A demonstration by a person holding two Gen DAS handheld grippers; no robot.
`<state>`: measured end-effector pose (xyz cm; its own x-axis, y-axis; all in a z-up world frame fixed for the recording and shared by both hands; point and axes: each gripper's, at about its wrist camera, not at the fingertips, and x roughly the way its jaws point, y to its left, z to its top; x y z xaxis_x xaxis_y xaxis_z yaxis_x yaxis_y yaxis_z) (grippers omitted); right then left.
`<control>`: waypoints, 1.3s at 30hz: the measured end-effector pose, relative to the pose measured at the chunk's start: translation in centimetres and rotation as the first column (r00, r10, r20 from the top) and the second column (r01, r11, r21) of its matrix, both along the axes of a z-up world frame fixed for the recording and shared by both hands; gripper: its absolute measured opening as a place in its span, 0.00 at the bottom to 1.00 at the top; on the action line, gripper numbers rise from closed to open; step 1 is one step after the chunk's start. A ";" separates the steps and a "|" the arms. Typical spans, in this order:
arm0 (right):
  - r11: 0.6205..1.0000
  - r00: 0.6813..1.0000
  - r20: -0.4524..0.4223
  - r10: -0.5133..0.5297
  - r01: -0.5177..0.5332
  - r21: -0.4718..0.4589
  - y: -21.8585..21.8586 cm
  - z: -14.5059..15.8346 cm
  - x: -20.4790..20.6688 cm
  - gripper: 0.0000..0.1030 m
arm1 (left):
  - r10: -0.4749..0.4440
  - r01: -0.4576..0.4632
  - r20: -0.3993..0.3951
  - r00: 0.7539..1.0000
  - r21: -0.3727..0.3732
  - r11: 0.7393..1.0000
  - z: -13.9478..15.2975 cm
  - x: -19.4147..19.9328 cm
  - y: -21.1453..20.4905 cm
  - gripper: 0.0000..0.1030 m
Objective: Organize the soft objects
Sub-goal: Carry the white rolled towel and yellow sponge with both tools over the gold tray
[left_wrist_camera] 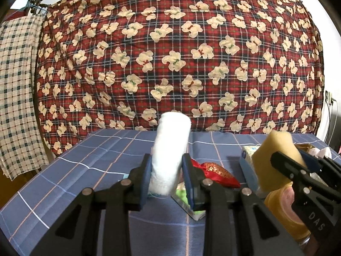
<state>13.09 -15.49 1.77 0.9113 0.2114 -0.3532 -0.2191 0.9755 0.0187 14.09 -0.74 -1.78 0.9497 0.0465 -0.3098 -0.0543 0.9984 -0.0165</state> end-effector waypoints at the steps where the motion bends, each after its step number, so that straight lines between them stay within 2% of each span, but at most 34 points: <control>1: 1.000 1.000 0.001 -0.004 0.004 0.001 -0.1 0.0 0.0 0.37 | 0.001 -0.001 0.002 1.000 0.002 1.000 0.0 0.0 -0.1 0.26; 39: 0.988 0.988 0.038 -0.148 0.147 0.042 -3.6 0.7 -1.0 0.37 | -0.077 0.077 -0.010 0.997 0.008 0.997 0.1 -0.4 -5.4 0.26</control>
